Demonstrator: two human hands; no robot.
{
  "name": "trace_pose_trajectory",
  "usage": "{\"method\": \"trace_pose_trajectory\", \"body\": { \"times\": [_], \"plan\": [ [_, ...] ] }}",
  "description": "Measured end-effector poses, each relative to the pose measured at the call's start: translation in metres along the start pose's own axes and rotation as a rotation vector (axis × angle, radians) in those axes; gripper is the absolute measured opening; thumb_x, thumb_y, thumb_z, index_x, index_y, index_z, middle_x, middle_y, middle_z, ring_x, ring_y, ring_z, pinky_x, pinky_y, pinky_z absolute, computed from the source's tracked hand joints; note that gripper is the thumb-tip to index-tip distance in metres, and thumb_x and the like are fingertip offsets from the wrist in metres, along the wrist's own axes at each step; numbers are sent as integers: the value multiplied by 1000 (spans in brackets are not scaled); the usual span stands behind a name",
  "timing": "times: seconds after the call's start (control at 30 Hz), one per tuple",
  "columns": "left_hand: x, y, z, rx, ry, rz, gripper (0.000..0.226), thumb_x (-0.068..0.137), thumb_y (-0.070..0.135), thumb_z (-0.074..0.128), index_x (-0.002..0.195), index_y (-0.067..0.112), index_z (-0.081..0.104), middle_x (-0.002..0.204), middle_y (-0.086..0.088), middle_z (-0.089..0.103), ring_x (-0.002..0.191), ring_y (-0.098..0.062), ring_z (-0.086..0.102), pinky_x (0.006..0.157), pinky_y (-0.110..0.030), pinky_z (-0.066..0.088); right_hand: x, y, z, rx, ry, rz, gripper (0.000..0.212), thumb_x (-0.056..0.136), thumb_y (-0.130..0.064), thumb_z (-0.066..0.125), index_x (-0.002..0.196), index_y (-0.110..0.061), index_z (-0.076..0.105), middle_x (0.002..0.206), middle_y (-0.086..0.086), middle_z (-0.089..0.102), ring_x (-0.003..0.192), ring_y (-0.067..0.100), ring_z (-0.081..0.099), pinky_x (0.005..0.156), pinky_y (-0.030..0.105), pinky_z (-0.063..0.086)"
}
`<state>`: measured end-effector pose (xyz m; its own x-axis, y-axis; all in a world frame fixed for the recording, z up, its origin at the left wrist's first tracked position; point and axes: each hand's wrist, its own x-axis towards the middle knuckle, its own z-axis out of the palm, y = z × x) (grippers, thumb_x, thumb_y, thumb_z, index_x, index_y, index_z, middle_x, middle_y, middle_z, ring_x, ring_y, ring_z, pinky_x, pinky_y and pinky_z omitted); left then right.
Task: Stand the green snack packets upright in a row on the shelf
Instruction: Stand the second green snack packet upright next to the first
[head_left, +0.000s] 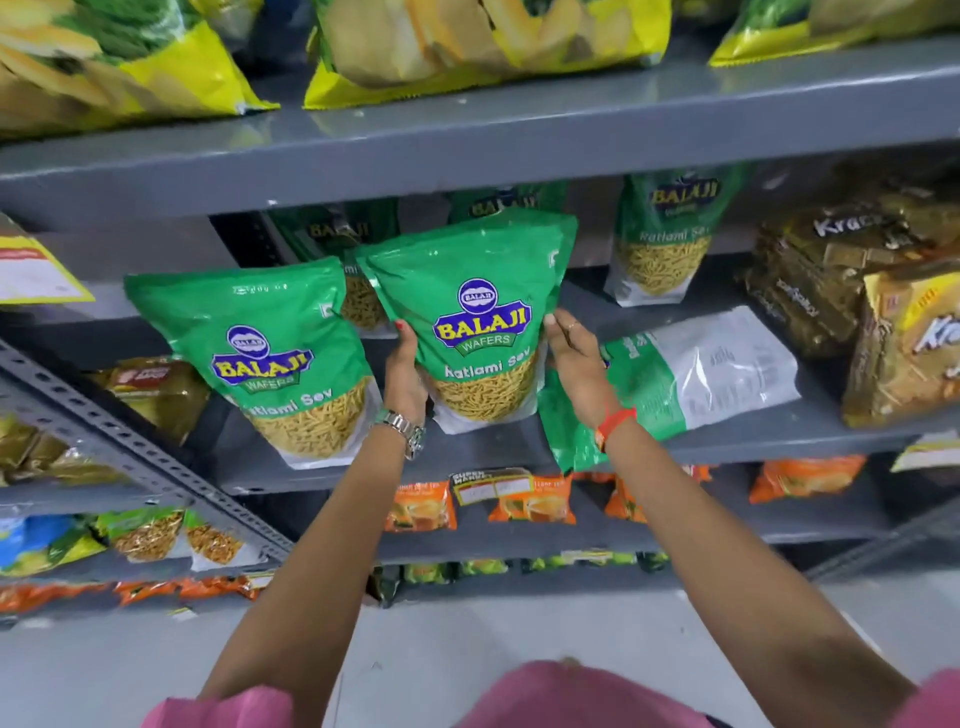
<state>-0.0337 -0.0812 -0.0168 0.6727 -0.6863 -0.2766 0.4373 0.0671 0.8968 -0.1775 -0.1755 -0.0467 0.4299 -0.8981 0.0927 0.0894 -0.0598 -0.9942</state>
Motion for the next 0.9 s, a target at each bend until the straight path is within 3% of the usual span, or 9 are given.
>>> {"method": "trace_pose_trajectory", "body": {
  "times": [0.1, 0.23, 0.3, 0.37, 0.43, 0.53, 0.7, 0.8, 0.9],
  "plan": [
    [-10, -1, -10, 0, -30, -12, 42, 94, 39, 35, 122, 13, 52, 109, -3, 67, 78, -8, 67, 87, -38, 51, -24, 3, 3, 16, 58, -3, 27, 97, -12, 37, 116, -7, 55, 105, 5, 61, 95, 10, 58, 91, 33, 47],
    [-30, -1, -14, -27, -95, -33, 60, 89, 46, 41, 139, 13, 35, 143, -6, 43, 131, -25, 43, 109, -46, 36, -44, 4, 2, -11, 117, -2, 21, 97, -12, 37, 108, -18, 54, 92, -10, 59, 88, 3, 56, 90, 36, 46],
    [-34, 0, -16, -1, -114, -45, 89, 70, 63, 57, 141, 16, 30, 147, -5, 38, 134, -24, 36, 115, -46, 26, -51, 4, 3, -16, 136, -3, 20, 97, -12, 37, 107, -19, 53, 91, -12, 59, 83, -8, 58, 85, 26, 49],
    [-33, -4, -16, 45, -104, -17, 76, 81, 55, 50, 141, 13, 30, 141, -6, 46, 129, -22, 42, 116, -42, 25, -53, 2, 4, -21, 137, -7, 21, 97, -12, 36, 108, -18, 52, 91, -12, 58, 81, -11, 58, 82, 19, 49],
    [-36, -8, -15, 55, -37, 29, 56, 94, 38, 36, 142, 10, 27, 150, -8, 32, 137, -22, 31, 118, -39, 21, -53, -3, 2, -10, 111, 18, 21, 96, -11, 37, 113, -16, 49, 96, -6, 58, 92, 3, 58, 91, 32, 48],
    [-45, -25, -13, 65, 106, 103, 51, 97, 29, 29, 143, 8, 20, 155, -7, 20, 143, -20, 20, 119, -33, 16, -47, -7, -9, -58, 102, 30, 33, 92, -4, 43, 124, -12, 41, 110, 2, 55, 110, 22, 51, 100, 42, 44],
    [-94, -61, 15, 132, 518, 180, 44, 94, 20, 41, 133, 0, 39, 140, -17, 41, 127, -29, 43, 87, -20, 34, -25, -10, -49, -346, 124, -11, 37, 87, 4, 44, 123, -5, 46, 106, 7, 57, 100, 17, 52, 79, 20, 45],
    [-108, -98, 49, 243, 586, -152, 39, 91, 19, 45, 119, -8, 51, 127, -28, 51, 115, -37, 50, 88, -32, 42, 5, -14, -77, -560, 61, -37, 37, 83, 6, 40, 117, -3, 52, 108, 18, 64, 103, 31, 59, 87, 40, 51],
    [-114, -120, 83, -95, 465, -510, 31, 78, 35, 54, 96, 11, 51, 109, -15, 52, 100, -33, 51, 81, -43, 48, 36, -20, -99, -938, -79, -73, 37, 82, -2, 41, 114, -6, 58, 116, 28, 64, 107, 43, 59, 90, 51, 50]
  ]
}}
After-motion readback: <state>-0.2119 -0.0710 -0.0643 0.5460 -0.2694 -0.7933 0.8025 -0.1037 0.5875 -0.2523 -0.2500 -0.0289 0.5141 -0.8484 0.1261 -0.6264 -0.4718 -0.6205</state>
